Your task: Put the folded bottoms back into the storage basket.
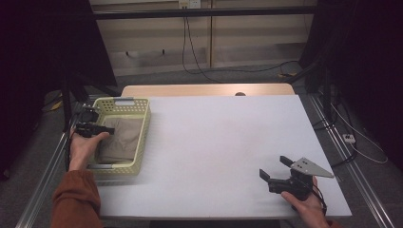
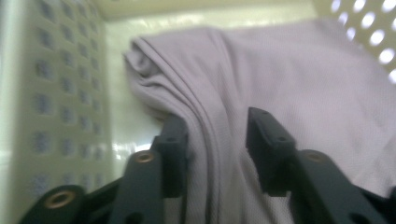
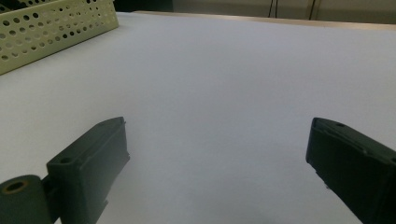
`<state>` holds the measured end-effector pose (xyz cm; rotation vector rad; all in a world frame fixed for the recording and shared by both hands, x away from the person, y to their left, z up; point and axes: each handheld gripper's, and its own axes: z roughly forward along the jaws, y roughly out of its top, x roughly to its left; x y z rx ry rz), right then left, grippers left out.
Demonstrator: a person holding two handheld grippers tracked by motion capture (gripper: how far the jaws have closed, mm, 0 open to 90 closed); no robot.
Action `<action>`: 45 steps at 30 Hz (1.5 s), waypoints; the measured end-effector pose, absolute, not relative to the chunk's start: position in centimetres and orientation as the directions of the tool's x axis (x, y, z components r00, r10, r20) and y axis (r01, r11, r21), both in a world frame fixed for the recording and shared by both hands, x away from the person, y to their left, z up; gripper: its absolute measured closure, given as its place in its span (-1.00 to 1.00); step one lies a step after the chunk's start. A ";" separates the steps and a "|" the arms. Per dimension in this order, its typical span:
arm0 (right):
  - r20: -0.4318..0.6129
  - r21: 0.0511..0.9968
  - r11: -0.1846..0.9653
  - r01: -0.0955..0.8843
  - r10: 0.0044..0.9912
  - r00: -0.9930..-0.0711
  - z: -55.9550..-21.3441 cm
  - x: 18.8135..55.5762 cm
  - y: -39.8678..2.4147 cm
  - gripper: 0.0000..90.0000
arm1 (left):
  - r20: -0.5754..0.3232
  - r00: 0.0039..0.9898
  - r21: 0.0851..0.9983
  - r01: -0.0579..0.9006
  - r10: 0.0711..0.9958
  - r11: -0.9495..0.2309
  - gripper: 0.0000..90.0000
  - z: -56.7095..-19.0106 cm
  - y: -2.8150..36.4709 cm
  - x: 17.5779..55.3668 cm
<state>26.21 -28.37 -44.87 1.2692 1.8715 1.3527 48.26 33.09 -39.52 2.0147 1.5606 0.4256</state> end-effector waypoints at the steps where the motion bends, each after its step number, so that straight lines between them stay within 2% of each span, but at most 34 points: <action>1: 0.119 0.917 0.071 0.393 0.890 -0.440 -44.9 26.2 -28.4 -0.89 | -0.073 0.286 0.604 0.775 0.955 -0.186 0.21 -39.2 33.3 48.2; 3: 0.119 0.917 0.072 0.393 0.890 -0.439 -44.9 26.2 -28.3 -0.89 | -0.082 0.287 0.673 0.722 0.955 -0.159 0.17 -38.5 33.3 47.8; 6: 0.121 0.916 0.070 0.395 0.891 -0.438 -44.9 26.3 -28.3 -0.89 | -0.092 0.293 0.720 0.680 0.952 -0.140 0.18 -38.3 33.2 47.8; 11: 0.123 0.916 0.069 0.396 0.890 -0.439 -44.9 26.3 -28.3 -0.89 | -0.094 0.297 0.666 0.728 0.950 -0.162 0.47 -40.1 32.3 49.1; 14: 0.120 0.916 0.071 0.394 0.891 -0.439 -44.9 26.3 -28.4 -0.89 | -0.045 0.275 0.594 0.780 0.960 -0.195 0.72 -41.4 32.1 49.9; 16: 0.121 0.916 0.069 0.395 0.891 -0.438 -44.9 26.2 -28.4 -0.89 | -0.038 0.236 0.554 0.814 0.971 -0.176 0.75 -42.2 32.2 50.3; 21: 0.123 0.916 0.068 0.396 0.891 -0.437 -44.9 26.2 -28.4 -0.89 | 0.058 0.285 0.485 0.830 0.957 -0.277 0.79 -42.1 31.5 50.3; 27: 0.122 0.917 0.067 0.394 0.892 -0.436 -44.9 26.1 -28.4 -0.89 | 0.025 0.317 0.460 0.838 0.948 -0.292 0.84 -42.3 31.4 49.8; 32: 0.116 0.915 0.077 0.396 0.890 -0.441 -44.9 26.2 -28.3 -0.89 | -0.006 0.282 0.466 0.849 0.959 -0.247 0.87 -42.4 31.1 49.9; 34: 0.117 0.915 0.076 0.396 0.890 -0.441 -44.9 26.2 -28.3 -0.89 | -0.017 0.268 0.484 0.845 0.963 -0.227 0.97 -42.7 31.1 50.2; 45: 0.124 0.916 0.066 0.395 0.891 -0.437 -44.9 26.1 -28.4 -0.89 | -0.010 0.200 0.550 0.819 0.980 -0.161 0.98 -43.3 31.3 51.1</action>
